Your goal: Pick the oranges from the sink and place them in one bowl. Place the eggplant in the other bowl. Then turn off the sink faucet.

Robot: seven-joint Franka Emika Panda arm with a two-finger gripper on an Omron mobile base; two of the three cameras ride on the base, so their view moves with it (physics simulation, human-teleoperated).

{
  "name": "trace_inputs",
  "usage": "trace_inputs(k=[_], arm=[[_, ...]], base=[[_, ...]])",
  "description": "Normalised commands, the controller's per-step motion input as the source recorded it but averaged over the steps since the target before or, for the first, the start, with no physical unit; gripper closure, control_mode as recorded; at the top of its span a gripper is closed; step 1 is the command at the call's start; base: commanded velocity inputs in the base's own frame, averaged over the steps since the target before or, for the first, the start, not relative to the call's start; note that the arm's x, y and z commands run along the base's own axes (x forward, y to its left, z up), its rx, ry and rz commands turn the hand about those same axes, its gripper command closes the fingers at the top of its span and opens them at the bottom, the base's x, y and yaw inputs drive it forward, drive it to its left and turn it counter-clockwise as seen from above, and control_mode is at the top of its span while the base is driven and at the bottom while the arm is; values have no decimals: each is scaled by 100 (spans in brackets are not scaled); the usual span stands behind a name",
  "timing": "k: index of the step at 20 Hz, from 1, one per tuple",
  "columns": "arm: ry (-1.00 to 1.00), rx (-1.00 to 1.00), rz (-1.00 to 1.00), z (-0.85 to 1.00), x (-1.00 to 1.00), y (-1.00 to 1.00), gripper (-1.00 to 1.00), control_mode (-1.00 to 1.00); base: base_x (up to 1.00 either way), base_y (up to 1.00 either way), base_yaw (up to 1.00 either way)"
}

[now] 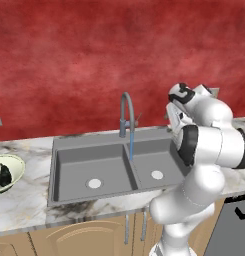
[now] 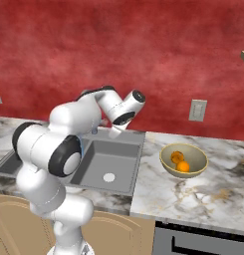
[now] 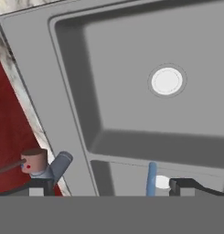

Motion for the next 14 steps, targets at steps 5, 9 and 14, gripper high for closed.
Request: trace_inputs(k=[5, 9, 14], arm=[[5, 0, 0, -18, 25, 10, -100, -100], [3, 0, 0, -18, 24, 5, -100, -100], [3, 0, 0, -21, 29, 0, -100, -100]], base=[[0, 0, 0], [0, 0, 0], [0, 0, 0]])
